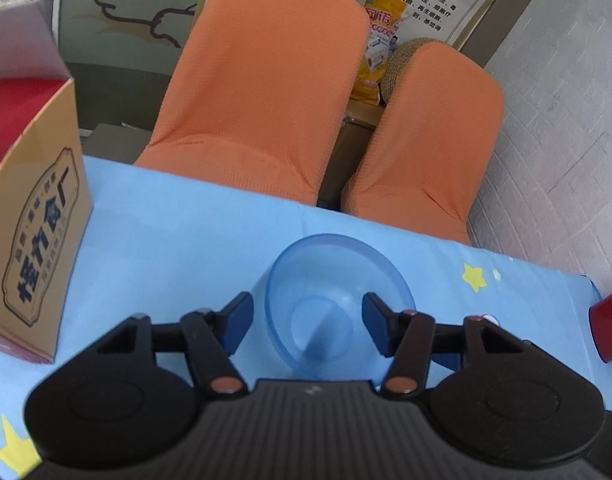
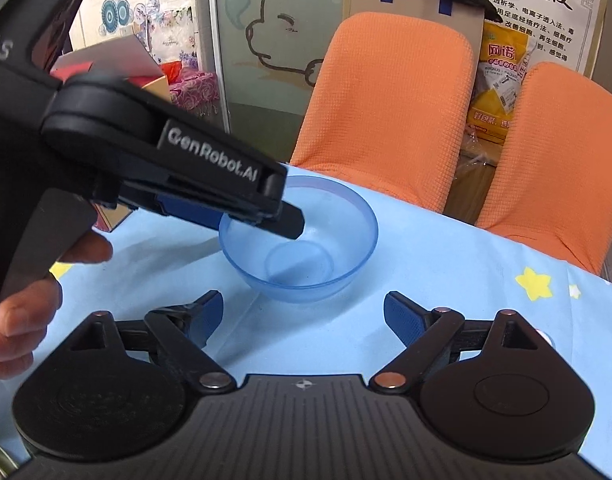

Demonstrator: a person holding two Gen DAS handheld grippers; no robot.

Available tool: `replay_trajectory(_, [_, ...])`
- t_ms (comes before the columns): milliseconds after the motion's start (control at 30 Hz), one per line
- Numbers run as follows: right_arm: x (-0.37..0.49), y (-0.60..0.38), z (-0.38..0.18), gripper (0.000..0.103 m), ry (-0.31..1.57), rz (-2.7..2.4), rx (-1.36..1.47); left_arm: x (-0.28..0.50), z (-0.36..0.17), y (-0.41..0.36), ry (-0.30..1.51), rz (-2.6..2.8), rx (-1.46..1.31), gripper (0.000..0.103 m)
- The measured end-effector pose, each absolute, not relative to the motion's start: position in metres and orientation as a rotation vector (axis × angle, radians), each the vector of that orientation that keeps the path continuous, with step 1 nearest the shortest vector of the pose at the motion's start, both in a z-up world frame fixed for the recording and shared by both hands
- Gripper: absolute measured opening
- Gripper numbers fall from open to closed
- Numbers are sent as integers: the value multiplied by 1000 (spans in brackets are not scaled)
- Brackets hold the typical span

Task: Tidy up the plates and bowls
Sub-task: 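Lift the blue plastic bowl with both grippers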

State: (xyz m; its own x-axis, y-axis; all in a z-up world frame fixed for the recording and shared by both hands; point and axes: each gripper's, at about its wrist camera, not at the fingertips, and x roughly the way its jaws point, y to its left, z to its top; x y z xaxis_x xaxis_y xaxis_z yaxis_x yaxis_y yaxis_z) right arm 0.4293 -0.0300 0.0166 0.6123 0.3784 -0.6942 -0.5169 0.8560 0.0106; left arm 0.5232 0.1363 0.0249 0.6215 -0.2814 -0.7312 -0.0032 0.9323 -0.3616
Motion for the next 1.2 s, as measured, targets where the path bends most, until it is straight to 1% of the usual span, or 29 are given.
replay_trajectory(200, [438, -23, 9, 103, 773, 517, -182, 543, 15, 127, 922, -196, -294, 58])
replay_trajectory(367, [444, -16, 1, 103, 760, 529, -173, 543, 4, 124, 930, -260, -242, 31])
replay_trajectory(433, [444, -16, -1, 103, 742, 507, -190, 542, 1, 123, 927, -256, -211, 25])
replay_trajectory(500, [442, -18, -1, 103, 721, 507, -206, 540, 0, 128, 937, -272, -250, 25])
replay_trajectory(633, [441, -23, 4, 103, 719, 507, -174, 531, 7, 125, 918, -259, -224, 25])
replay_trajectory(833, [425, -23, 26, 103, 680, 509, -204, 504, 36, 120, 867, -234, -205, 25])
replay_trajectory(1067, [383, -40, 61, 103, 616, 504, -191, 443, 82, 104, 807, -255, -200, 25])
replay_trajectory(1200, [346, -56, 77, 103, 584, 488, -165, 396, 96, 87, 773, -283, -183, 25])
